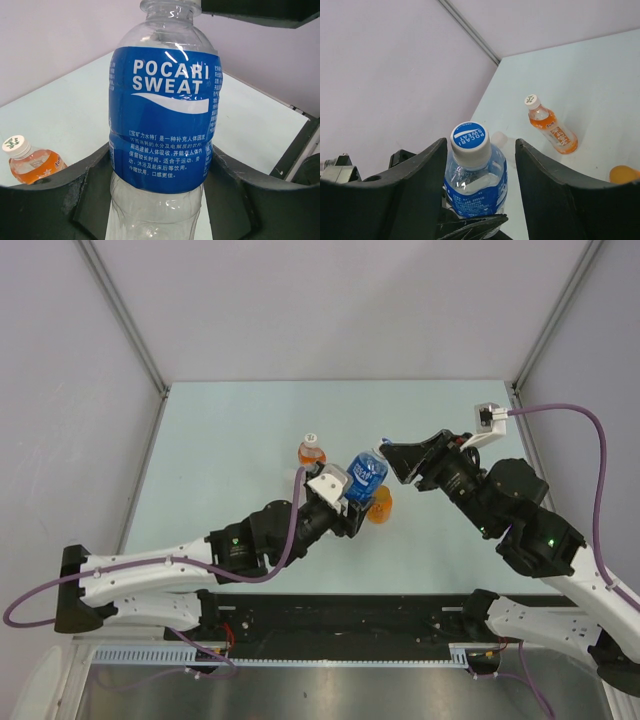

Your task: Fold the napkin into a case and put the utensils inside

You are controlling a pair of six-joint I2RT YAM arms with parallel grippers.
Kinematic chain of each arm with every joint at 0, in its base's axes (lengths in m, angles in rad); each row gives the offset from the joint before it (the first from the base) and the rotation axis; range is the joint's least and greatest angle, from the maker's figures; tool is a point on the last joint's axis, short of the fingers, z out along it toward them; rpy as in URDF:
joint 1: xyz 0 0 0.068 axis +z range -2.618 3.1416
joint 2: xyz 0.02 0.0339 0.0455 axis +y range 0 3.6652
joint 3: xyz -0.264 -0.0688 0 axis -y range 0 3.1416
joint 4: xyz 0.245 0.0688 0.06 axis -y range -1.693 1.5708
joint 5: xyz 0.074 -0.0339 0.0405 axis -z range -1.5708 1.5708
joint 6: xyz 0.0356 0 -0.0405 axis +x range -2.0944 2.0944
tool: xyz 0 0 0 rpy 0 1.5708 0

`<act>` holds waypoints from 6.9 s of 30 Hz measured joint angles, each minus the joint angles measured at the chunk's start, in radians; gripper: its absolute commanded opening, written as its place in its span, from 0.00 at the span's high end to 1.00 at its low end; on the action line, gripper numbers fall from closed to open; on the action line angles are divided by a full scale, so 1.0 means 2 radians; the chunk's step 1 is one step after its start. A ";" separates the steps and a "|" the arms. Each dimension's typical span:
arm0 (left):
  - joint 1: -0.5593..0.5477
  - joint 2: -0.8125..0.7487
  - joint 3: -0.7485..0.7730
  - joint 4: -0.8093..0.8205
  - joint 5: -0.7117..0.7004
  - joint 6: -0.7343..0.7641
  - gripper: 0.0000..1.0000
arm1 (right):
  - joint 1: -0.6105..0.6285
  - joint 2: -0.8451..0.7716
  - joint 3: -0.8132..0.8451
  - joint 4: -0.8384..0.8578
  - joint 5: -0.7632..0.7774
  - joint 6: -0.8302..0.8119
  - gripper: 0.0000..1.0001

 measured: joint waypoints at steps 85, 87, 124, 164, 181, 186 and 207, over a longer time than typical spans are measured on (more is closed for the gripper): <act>0.175 0.070 -0.011 0.318 0.927 -0.478 1.00 | -0.100 -0.047 -0.035 0.167 -0.715 -0.257 0.96; 0.176 0.069 -0.011 0.306 0.928 -0.469 1.00 | -0.102 -0.048 -0.035 0.163 -0.713 -0.257 0.78; 0.077 -0.015 0.058 -0.109 0.191 -0.065 1.00 | -0.125 -0.074 -0.048 0.087 -0.270 -0.026 0.07; -0.016 0.023 0.050 -0.079 -0.017 0.012 1.00 | -0.072 -0.015 -0.048 0.071 -0.145 0.010 0.60; -0.015 0.011 0.044 -0.084 0.016 0.011 1.00 | -0.071 -0.025 -0.048 0.063 -0.156 -0.021 1.00; 0.025 -0.025 0.044 -0.098 0.157 -0.020 1.00 | -0.071 -0.036 -0.048 0.086 -0.213 -0.049 1.00; 0.174 0.024 0.057 0.084 0.832 -0.302 1.00 | -0.088 -0.056 -0.037 0.225 -0.607 -0.165 1.00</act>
